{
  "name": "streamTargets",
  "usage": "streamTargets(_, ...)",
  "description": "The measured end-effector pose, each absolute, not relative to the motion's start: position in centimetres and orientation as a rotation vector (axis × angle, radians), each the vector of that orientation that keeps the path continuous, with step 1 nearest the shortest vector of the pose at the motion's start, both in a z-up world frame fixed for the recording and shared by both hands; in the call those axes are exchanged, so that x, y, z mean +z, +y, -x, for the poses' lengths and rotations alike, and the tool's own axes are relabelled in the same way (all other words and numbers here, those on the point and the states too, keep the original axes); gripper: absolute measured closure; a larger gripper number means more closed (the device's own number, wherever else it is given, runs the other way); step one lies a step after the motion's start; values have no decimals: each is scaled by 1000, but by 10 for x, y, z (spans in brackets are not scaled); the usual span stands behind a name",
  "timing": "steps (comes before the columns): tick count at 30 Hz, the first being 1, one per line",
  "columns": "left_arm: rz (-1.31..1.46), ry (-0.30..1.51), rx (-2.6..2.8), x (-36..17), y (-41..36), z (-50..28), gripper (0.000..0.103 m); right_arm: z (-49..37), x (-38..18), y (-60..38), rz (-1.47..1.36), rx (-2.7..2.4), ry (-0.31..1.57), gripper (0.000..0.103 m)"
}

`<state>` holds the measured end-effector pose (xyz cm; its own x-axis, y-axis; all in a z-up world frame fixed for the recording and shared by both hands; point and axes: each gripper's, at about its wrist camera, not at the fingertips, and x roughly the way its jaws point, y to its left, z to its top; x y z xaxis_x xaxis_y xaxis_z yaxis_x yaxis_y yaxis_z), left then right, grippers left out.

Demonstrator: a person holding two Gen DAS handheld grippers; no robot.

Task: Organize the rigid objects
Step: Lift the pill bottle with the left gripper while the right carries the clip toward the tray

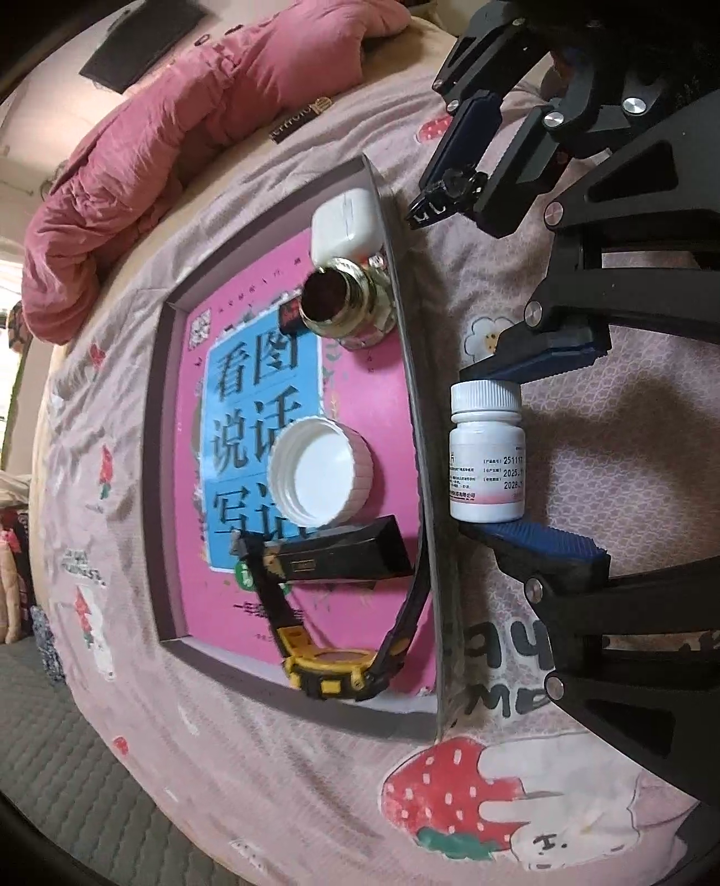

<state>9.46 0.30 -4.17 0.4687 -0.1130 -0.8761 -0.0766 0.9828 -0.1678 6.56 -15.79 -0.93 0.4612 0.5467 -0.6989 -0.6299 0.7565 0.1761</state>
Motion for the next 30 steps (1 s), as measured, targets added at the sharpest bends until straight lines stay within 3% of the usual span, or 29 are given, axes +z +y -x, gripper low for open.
streamTargets(30,179,923,22,24,24,-82,56,-76,47,-144,59,727,692,73)
